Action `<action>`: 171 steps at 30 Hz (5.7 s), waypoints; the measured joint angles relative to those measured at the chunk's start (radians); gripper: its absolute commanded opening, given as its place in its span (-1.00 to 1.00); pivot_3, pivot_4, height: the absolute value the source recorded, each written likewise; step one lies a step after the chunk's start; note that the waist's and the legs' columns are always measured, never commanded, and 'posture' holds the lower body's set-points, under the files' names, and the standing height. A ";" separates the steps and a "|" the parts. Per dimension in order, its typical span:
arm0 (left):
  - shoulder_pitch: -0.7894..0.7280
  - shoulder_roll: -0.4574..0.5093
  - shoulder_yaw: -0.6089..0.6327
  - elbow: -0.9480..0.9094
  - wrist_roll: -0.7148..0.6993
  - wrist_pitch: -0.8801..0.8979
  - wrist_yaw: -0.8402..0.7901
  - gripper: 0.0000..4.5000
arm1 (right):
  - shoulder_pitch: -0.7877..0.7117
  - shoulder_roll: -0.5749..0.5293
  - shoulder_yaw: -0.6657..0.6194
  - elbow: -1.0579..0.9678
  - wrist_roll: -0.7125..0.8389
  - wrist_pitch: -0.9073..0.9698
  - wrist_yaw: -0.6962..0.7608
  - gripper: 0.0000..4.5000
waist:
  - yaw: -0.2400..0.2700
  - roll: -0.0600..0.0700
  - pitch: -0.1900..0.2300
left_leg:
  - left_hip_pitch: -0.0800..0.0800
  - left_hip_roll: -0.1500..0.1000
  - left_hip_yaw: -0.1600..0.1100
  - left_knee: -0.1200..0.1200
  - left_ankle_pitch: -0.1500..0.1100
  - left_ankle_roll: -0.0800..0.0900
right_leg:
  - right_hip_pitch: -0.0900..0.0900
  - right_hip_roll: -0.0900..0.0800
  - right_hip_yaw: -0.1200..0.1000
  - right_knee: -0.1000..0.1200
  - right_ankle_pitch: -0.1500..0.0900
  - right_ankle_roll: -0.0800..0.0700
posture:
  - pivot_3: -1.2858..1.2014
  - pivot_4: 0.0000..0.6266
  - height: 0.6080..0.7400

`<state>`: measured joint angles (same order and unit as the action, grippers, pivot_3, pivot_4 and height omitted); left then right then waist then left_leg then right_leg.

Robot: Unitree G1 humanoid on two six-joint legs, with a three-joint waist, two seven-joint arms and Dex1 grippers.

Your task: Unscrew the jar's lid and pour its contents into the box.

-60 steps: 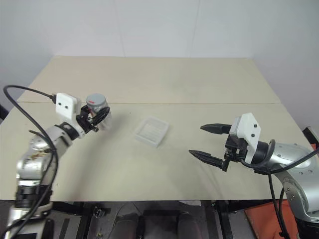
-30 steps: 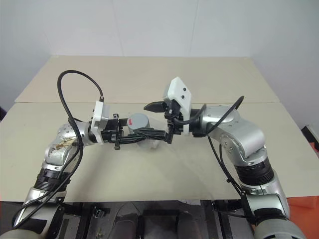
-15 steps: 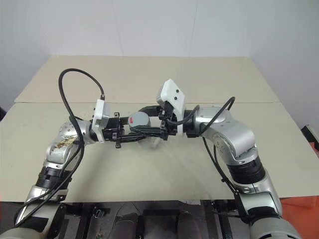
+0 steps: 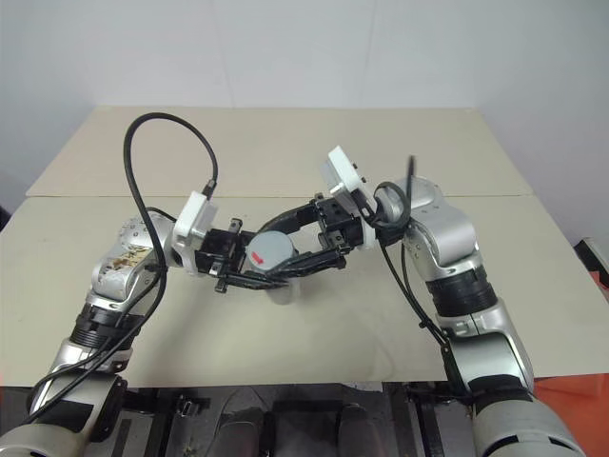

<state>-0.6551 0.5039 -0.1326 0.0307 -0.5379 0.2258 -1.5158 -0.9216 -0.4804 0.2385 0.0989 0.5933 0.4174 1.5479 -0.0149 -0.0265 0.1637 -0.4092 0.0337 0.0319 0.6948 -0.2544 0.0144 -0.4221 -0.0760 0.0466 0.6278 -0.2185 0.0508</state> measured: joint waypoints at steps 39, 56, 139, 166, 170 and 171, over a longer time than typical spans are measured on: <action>0.075 0.029 0.089 -0.039 0.027 0.076 0.250 -0.10 | 0.203 0.082 -0.017 -0.553 -0.099 0.290 -0.882 0.99 | 0.002 0.001 0.001 | -0.002 0.000 -0.002 0.000 0.000 0.000 | -0.002 0.000 -0.002 0.001 0.000 0.000 | 0.03 -0.52 1.00; 0.106 0.097 0.104 -0.063 0.019 0.085 0.252 -0.10 | 0.223 0.015 -0.053 -0.485 -0.050 0.304 -0.819 0.99 | 0.002 0.001 0.001 | -0.002 0.000 -0.002 0.000 0.000 0.000 | -0.002 0.000 -0.002 0.000 0.000 0.000 | 0.03 -0.52 1.00; 0.092 0.027 0.114 -0.035 0.026 0.076 0.301 -0.10 | 0.145 0.113 -0.019 -0.364 -0.180 0.190 -0.763 0.99 | 0.002 0.001 0.001 | -0.003 0.000 -0.002 0.000 0.000 0.000 | -0.002 0.000 -0.002 0.001 0.000 0.000 | 0.03 -0.52 1.00; 0.092 0.056 0.124 -0.034 0.026 0.071 0.283 -0.10 | 0.238 -0.023 -0.114 -0.424 -0.096 0.190 -0.688 0.99 | 0.002 0.000 0.001 | -0.003 0.000 -0.002 0.000 0.000 0.000 | -0.002 0.000 -0.002 0.000 0.000 0.000 | 0.03 -0.52 1.00; 0.092 0.056 0.124 -0.032 0.027 0.062 0.283 -0.10 | 0.240 -0.024 -0.130 -0.460 -0.057 0.192 -0.674 0.99 | 0.002 0.000 0.001 | -0.003 0.000 -0.002 0.000 0.000 0.000 | -0.002 0.000 -0.002 0.000 0.000 0.000 | 0.03 -0.52 1.00; 0.092 0.056 0.124 -0.031 0.027 0.061 0.283 -0.10 | 0.240 -0.023 -0.131 -0.470 -0.052 0.194 -0.674 0.99 | 0.002 0.000 0.001 | -0.002 0.000 -0.002 0.000 0.000 0.000 | -0.002 0.000 -0.002 0.000 0.000 0.000 | 0.03 -0.52 1.00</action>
<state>-0.5627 0.5596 -0.0086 0.0000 -0.5111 0.2864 -1.2328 -0.6817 -0.5033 0.1072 -0.3708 0.5417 0.6112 0.8740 -0.0129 -0.0260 0.1645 -0.4117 0.0339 0.0299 0.6947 -0.2541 0.0139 -0.4238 -0.0764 0.0442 0.6279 -0.2187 0.0505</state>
